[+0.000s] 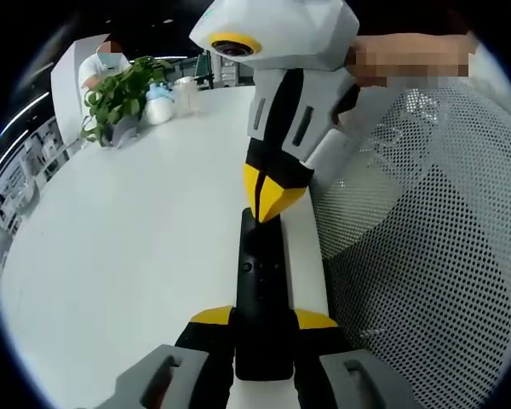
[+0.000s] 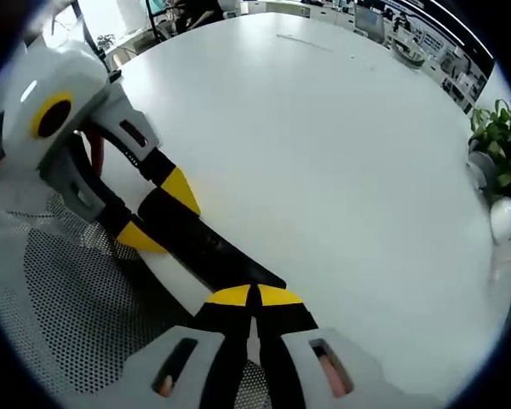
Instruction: Press the specified remote control buttons in sequence, fully releasing each button before pressing the next.
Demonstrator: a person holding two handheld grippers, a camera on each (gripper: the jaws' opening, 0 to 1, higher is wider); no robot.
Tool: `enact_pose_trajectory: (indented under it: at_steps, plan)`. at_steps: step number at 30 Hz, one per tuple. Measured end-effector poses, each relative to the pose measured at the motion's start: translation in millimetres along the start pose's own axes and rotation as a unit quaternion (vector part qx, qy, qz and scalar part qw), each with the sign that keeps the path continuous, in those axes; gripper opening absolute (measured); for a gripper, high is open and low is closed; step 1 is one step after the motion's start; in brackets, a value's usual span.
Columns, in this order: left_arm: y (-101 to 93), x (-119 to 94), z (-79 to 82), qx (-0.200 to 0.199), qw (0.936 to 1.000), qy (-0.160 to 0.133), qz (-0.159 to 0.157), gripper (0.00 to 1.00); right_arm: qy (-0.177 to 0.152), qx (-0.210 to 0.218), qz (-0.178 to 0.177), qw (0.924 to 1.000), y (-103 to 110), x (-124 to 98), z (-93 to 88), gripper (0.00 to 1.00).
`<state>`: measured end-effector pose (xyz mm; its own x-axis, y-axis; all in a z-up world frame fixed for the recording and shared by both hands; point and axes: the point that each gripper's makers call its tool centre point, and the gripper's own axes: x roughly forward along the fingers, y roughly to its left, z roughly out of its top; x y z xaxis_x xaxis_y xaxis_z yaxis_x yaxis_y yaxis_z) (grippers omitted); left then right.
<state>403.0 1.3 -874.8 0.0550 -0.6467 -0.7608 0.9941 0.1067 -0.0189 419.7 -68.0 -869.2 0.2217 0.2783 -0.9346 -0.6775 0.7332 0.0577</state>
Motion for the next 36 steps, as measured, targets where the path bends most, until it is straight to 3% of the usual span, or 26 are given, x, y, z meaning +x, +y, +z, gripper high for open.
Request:
enact_pose_trajectory:
  at_steps: [14,21,27,36]
  plan:
    - [-1.3,0,0.3,0.001,1.0,0.001,0.001,0.25,0.004,0.069,0.027,0.9973,-1,-2,-0.4,0.0]
    - [-1.3,-1,0.4,0.0,1.0,0.001,0.001,0.25,-0.015,0.081,0.047,0.9954,9,-4,8.1,0.0]
    - [-1.1,-1,0.3,-0.002,1.0,-0.006,0.003,0.25,-0.011,0.083,0.055,0.995,14,-2,7.0,0.0]
    - [-2.4,0,1.1,0.0,1.0,-0.01,0.001,0.25,0.0,0.05,0.037,0.9981,15,1,4.2,0.0]
